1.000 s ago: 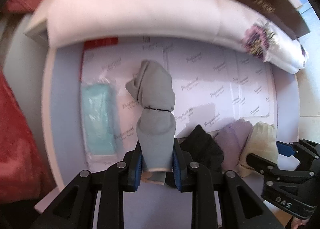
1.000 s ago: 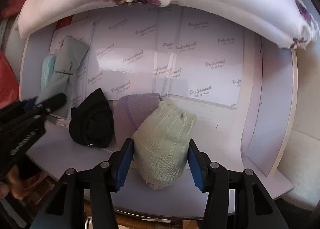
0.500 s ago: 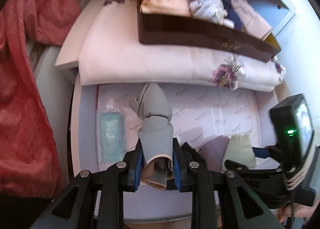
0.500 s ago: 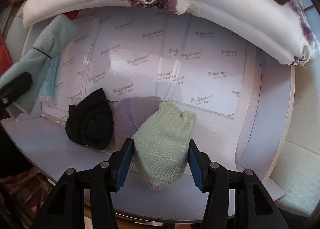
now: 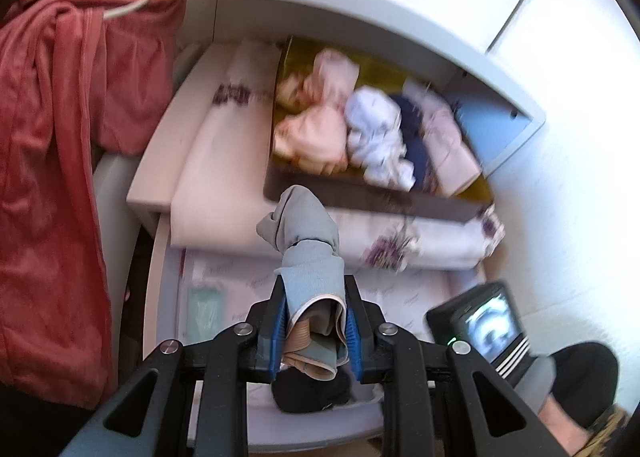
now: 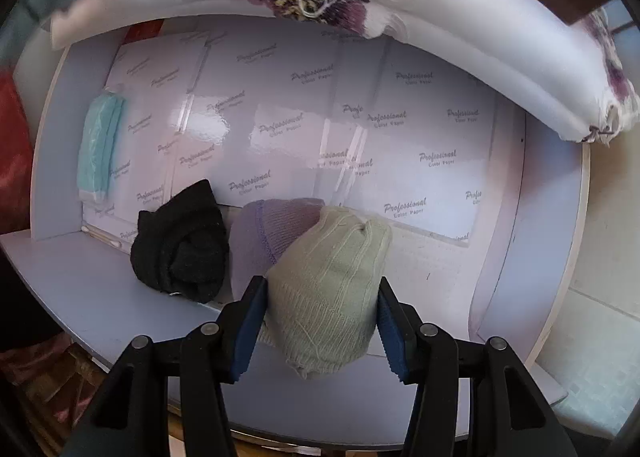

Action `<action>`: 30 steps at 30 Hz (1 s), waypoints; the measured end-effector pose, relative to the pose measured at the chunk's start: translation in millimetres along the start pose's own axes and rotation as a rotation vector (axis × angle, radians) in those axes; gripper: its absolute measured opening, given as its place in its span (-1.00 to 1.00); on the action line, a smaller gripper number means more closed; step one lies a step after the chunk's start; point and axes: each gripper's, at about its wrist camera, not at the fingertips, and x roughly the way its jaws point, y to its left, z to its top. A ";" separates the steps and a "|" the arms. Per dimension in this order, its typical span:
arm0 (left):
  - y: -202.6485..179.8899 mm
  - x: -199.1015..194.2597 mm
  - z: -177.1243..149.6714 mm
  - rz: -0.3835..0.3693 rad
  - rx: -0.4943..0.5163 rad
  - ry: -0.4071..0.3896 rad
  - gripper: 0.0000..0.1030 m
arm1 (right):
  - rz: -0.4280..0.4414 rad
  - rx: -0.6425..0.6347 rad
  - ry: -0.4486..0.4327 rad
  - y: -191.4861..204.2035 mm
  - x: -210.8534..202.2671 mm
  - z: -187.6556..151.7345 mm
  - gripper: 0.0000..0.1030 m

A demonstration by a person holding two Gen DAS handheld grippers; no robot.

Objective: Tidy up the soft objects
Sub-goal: 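Lift the grey garment and carry it into the tray with the left tool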

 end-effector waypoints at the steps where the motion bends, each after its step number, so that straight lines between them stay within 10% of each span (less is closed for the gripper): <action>1: -1.0 -2.2 3.9 -0.006 -0.004 -0.010 -0.53 | -0.003 -0.004 -0.001 1.1 -0.4 0.4 0.04; 22: -21.0 -14.8 110.6 -0.126 -0.077 -0.277 -0.54 | 0.009 0.000 -0.009 -2.9 -9.1 7.0 0.04; 30: -15.1 64.9 91.2 0.016 -0.011 -0.067 -0.54 | 0.012 0.003 -0.010 -5.5 -10.1 7.8 0.04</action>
